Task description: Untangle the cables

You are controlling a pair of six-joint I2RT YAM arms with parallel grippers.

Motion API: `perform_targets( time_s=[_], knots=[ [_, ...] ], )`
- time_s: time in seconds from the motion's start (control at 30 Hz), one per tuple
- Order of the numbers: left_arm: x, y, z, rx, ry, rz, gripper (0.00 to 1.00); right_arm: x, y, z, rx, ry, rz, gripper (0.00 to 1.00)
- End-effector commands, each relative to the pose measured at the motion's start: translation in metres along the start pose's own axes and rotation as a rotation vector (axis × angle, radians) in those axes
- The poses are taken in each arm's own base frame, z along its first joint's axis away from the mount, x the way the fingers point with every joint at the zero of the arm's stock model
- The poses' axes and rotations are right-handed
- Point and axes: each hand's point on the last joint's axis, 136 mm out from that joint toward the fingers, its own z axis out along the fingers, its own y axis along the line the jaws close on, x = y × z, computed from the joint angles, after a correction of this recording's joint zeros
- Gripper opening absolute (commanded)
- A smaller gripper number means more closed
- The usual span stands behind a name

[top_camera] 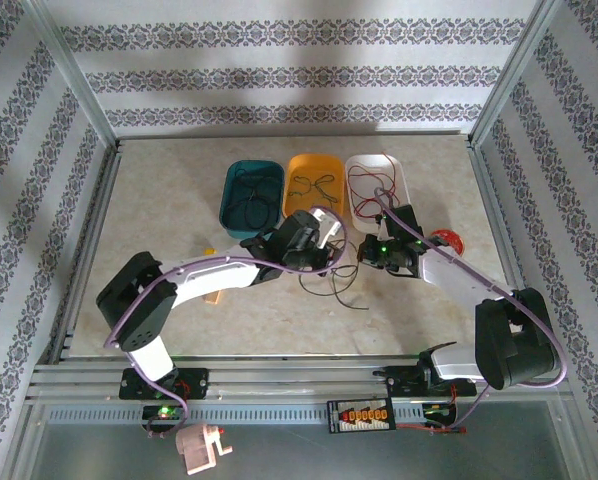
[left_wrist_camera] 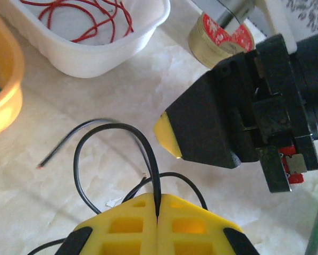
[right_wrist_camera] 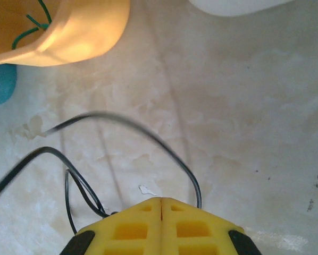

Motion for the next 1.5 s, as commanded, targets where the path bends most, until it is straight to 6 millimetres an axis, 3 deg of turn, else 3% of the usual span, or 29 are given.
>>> perform_targets(
  time_s=[0.0, 0.1, 0.2, 0.33, 0.5, 0.73, 1.0, 1.27, 1.37, 1.47],
  knots=[
    [-0.020, 0.001, -0.014, 0.046, -0.090, -0.071, 0.00, -0.013, 0.003, -0.007, 0.009, -0.060, 0.004, 0.00],
    [-0.017, 0.004, -0.019, 0.047, -0.086, -0.075, 0.00, -0.015, 0.002, -0.013, 0.008, -0.081, 0.004, 0.00],
    [-0.014, 0.001, -0.021, 0.060, -0.072, -0.066, 0.00, -0.012, 0.014, -0.014, -0.038, -0.060, -0.036, 0.01],
    [-0.013, 0.004, -0.022, 0.044, -0.074, -0.068, 0.00, -0.003, 0.022, -0.011, -0.068, -0.016, -0.060, 0.29],
    [-0.025, -0.001, -0.034, 0.050, -0.121, -0.057, 0.00, 0.004, 0.015, -0.007, -0.042, -0.006, -0.051, 0.34],
    [-0.062, -0.028, -0.080, 0.126, -0.254, 0.012, 0.00, 0.016, 0.001, 0.012, 0.012, 0.075, -0.018, 0.35],
    [-0.099, -0.048, -0.131, 0.151, -0.397, 0.056, 0.00, 0.023, -0.002, 0.037, 0.065, 0.188, -0.017, 0.35],
    [-0.144, -0.059, -0.201, 0.098, -0.607, 0.130, 0.00, 0.032, -0.020, 0.051, 0.178, 0.274, 0.010, 0.35],
    [-0.152, -0.057, -0.215, 0.056, -0.643, 0.165, 0.00, 0.034, -0.026, 0.053, 0.208, 0.291, 0.012, 0.34],
    [-0.153, -0.053, -0.215, 0.018, -0.634, 0.187, 0.00, 0.034, -0.023, 0.051, 0.191, 0.285, 0.003, 0.34]
  ],
)
